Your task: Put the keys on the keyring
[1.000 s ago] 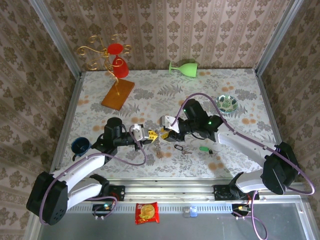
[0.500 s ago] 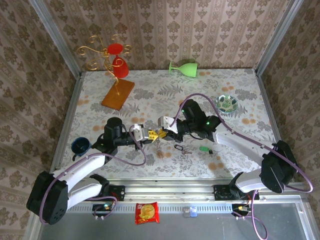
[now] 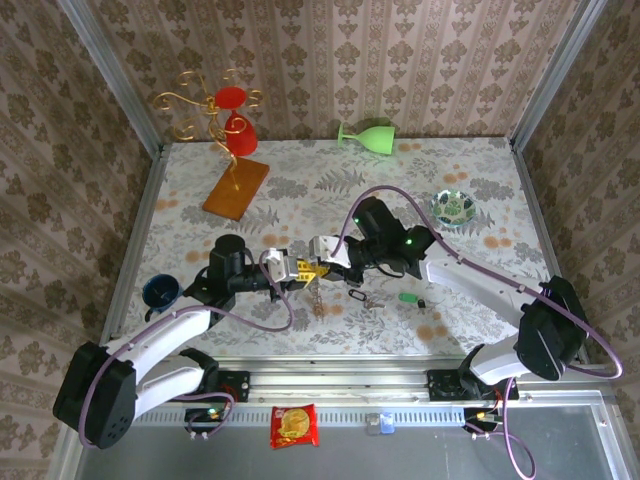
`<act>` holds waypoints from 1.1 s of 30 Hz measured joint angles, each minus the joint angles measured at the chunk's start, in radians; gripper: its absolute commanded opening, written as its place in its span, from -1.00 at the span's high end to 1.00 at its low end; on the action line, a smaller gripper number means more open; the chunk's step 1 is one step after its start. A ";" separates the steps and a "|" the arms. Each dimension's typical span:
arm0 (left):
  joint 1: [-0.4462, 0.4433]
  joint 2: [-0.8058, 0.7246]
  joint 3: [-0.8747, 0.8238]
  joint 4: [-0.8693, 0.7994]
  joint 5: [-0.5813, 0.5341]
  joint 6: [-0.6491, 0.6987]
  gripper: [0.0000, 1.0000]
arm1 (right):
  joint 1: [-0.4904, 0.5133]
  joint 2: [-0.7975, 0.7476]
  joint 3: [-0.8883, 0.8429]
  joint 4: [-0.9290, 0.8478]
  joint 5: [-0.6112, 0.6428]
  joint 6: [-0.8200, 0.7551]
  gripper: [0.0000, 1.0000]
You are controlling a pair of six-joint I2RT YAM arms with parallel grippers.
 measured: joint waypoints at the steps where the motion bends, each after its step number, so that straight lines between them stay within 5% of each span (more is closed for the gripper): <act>1: -0.003 0.000 0.004 -0.012 -0.003 0.007 0.96 | 0.002 0.002 0.007 -0.012 0.007 -0.007 1.00; 2: -0.005 0.000 0.007 -0.019 -0.006 0.013 1.00 | 0.002 0.004 0.012 -0.023 0.014 -0.013 1.00; 5: -0.008 0.000 0.009 -0.029 -0.010 0.030 1.00 | 0.003 0.005 0.014 -0.030 0.015 -0.007 0.58; 10: -0.011 -0.005 0.011 -0.033 -0.036 0.042 1.00 | -0.060 -0.069 -0.071 0.060 -0.047 0.104 0.38; 14: -0.011 -0.012 0.011 -0.032 -0.049 0.045 1.00 | -0.158 -0.212 -0.217 0.177 -0.023 0.279 0.37; 21: -0.018 -0.019 0.011 -0.004 -0.084 0.045 1.00 | -0.122 -0.306 -0.331 0.225 0.180 0.611 0.36; 26: -0.019 -0.048 0.011 -0.004 -0.118 0.045 1.00 | -0.107 -0.227 -0.289 0.067 0.377 0.890 0.37; 33: -0.019 -0.072 0.011 -0.008 -0.168 0.045 1.00 | -0.103 -0.059 -0.206 -0.130 0.425 1.063 0.27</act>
